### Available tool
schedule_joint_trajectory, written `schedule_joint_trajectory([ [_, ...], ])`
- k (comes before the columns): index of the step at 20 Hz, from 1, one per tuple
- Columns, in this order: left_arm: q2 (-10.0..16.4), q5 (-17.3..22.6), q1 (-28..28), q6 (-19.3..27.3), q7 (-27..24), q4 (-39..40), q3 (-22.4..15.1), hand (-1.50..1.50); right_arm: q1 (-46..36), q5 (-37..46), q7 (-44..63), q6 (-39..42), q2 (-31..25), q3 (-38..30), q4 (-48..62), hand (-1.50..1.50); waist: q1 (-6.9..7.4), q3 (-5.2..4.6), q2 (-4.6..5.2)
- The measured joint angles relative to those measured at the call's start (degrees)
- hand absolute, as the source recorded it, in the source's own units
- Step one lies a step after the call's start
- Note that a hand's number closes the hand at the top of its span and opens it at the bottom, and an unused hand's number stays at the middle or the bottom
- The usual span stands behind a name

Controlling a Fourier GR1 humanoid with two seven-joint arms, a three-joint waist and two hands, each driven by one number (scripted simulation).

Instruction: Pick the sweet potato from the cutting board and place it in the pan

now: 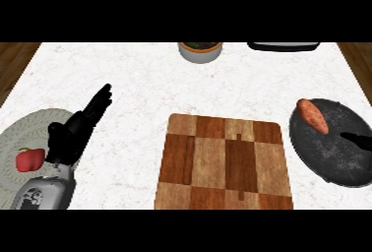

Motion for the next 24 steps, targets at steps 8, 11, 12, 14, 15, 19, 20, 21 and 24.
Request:
schedule_joint_trajectory([
  [8, 0.1, 0.0, 1.0, -0.7, 0.4, -1.3, 0.7, 0.00, 7.3, -2.1, -14.1, 13.1, -4.3, -2.8, 3.8, -1.50, -0.42, -0.05, -0.24],
  [11, -0.4, -0.3, 1.2, -0.7, 0.0, -1.0, 0.7, 0.00, 10.5, -2.6, -16.0, 13.9, -4.9, -3.2, 3.4, -1.50, -0.68, -0.09, -0.34],
  [12, -0.6, -0.5, 1.3, -0.7, -0.1, -0.9, 0.6, 0.00, 11.1, -2.6, -16.5, 13.8, -4.8, -3.2, 3.5, -1.50, -0.69, -0.09, -0.35],
  [14, -0.5, -0.6, 2.2, -0.9, -0.6, -1.2, 0.8, 0.00, 13.2, -3.0, -17.1, 14.2, -4.6, -3.5, 3.3, -1.50, -0.77, -0.11, -0.40],
  [15, -0.3, -0.5, 2.0, -1.2, -0.7, -1.2, 1.1, 0.00, 13.8, -3.0, -17.3, 14.2, -4.4, -3.6, 3.5, -1.50, -0.75, -0.09, -0.38],
  [19, -0.2, 0.1, 1.9, -1.6, 0.8, -2.0, 1.7, 0.00, 17.4, -3.5, -18.1, 14.5, -3.5, -3.5, 1.5, -1.50, -1.00, -0.11, -0.48],
  [20, -0.3, -0.2, 2.2, -1.5, 0.9, -2.5, 1.5, 0.00, 18.5, -3.5, -18.5, 14.4, -2.9, -3.5, 0.9, -1.50, -1.05, -0.13, -0.51],
  [21, -0.3, 0.1, 2.1, -1.7, 1.1, -2.6, 1.7, 0.00, 19.6, -3.8, -18.7, 14.6, -2.8, -3.5, 0.3, -1.50, -1.12, -0.12, -0.52],
  [24, -0.9, -0.8, 1.8, -1.3, 1.0, -2.1, 1.2, 0.00, 22.1, -3.7, -19.6, 14.2, -1.9, -3.2, -1.3, -1.50, -1.24, -0.12, -0.53],
])
